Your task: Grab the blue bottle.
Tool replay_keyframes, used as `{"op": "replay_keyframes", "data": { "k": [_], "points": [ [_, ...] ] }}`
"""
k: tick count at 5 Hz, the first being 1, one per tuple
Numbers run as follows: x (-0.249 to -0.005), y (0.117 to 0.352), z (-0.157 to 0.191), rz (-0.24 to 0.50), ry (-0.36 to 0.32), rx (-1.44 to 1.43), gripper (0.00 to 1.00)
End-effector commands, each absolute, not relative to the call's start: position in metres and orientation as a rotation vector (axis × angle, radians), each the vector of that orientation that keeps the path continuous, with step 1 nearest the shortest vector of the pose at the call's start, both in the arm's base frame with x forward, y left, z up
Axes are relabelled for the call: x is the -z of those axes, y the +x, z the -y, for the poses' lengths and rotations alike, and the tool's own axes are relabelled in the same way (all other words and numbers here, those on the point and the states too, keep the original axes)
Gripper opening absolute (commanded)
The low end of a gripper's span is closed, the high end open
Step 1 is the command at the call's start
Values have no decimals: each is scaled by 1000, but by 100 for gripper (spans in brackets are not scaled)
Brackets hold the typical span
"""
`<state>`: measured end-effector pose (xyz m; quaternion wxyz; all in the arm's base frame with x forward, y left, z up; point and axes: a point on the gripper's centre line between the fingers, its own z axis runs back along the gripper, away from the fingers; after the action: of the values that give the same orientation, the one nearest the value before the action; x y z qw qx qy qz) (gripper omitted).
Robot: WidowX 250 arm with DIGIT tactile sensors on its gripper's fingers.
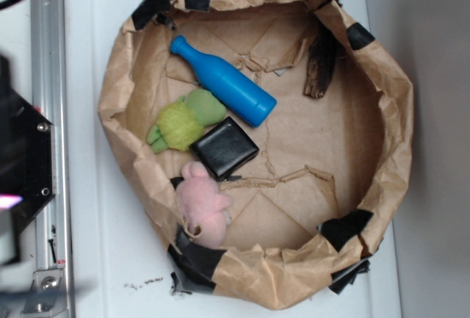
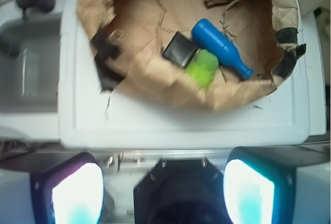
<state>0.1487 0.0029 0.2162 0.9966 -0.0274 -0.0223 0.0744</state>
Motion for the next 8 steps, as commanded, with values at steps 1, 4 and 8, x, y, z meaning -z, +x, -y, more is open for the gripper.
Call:
{"op": "replay_keyframes", "data": {
  "k": [1,4,8],
  "points": [
    [-212,160,-43,81,-25,-309,100],
    [-176,210,-79,59,-6,-379,100],
    [-138,260,-30,161,-56,-139,100]
  ]
}}
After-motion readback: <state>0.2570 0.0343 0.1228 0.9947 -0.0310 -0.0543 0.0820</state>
